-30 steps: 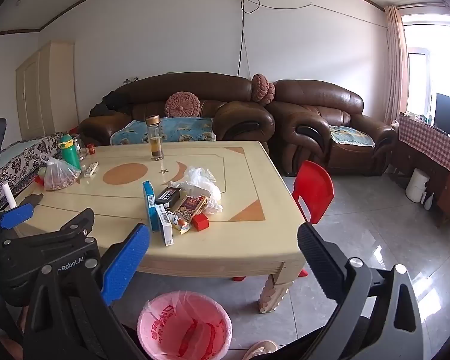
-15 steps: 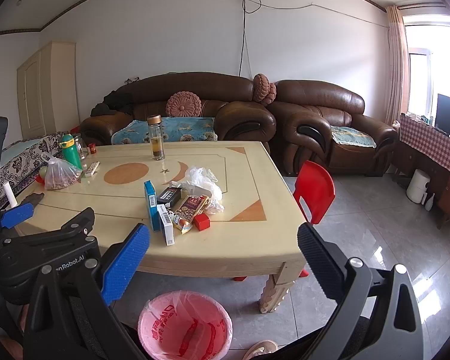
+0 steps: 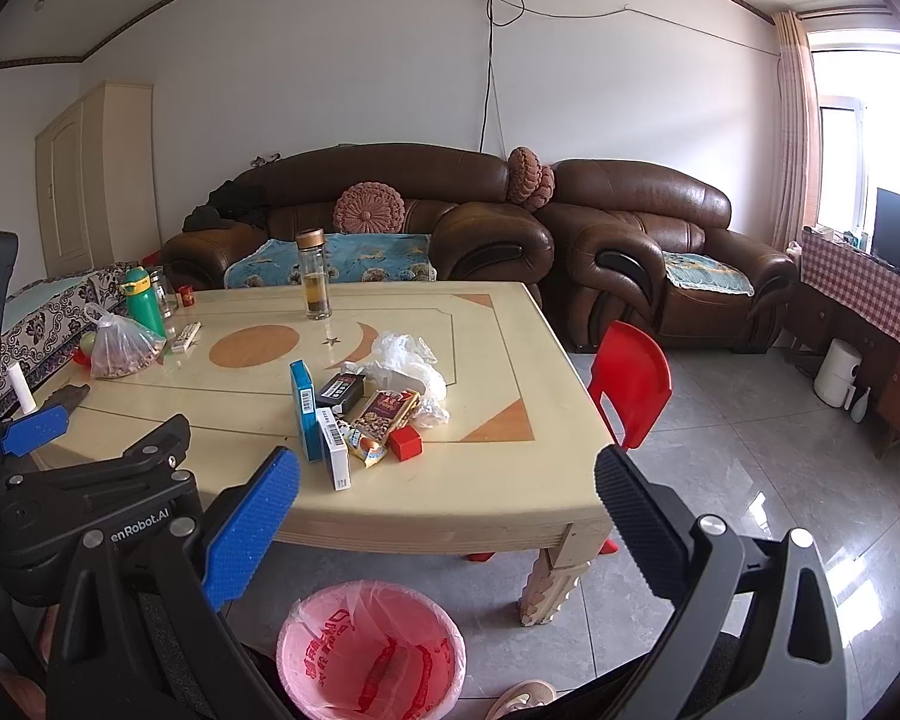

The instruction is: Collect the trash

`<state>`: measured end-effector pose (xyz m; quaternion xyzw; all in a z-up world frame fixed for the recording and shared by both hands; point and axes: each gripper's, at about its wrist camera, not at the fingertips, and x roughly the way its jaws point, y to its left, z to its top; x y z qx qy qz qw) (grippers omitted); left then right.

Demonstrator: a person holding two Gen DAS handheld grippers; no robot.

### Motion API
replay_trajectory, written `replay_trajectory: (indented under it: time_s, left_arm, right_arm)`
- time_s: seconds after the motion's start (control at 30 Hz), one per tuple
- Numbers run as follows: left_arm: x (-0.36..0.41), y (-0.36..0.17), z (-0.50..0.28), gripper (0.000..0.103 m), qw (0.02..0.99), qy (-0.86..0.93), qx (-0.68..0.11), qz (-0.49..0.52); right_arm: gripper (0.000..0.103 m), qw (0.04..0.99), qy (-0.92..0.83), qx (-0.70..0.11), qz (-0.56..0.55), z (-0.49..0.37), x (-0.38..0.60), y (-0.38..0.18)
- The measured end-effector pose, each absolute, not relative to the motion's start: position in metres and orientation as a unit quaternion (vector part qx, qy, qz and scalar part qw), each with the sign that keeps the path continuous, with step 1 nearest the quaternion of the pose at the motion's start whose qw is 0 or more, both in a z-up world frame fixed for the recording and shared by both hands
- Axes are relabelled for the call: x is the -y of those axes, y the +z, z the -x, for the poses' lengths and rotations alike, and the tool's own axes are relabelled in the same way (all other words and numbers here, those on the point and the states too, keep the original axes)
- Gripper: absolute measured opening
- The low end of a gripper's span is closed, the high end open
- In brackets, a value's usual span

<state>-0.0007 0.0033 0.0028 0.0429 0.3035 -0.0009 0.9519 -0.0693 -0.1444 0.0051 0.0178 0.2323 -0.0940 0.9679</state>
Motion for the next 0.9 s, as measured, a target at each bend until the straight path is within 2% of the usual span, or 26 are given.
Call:
replay_trajectory:
  time_s: [0.9]
  left_arm:
    - [-0.0027,0.0039,0.0007,0.097,0.952,0.000,-0.303,-0.044]
  right_arm:
    - [0.097,0.968,-0.094,-0.232,-0.018,0.0695,0.1447,0.0055]
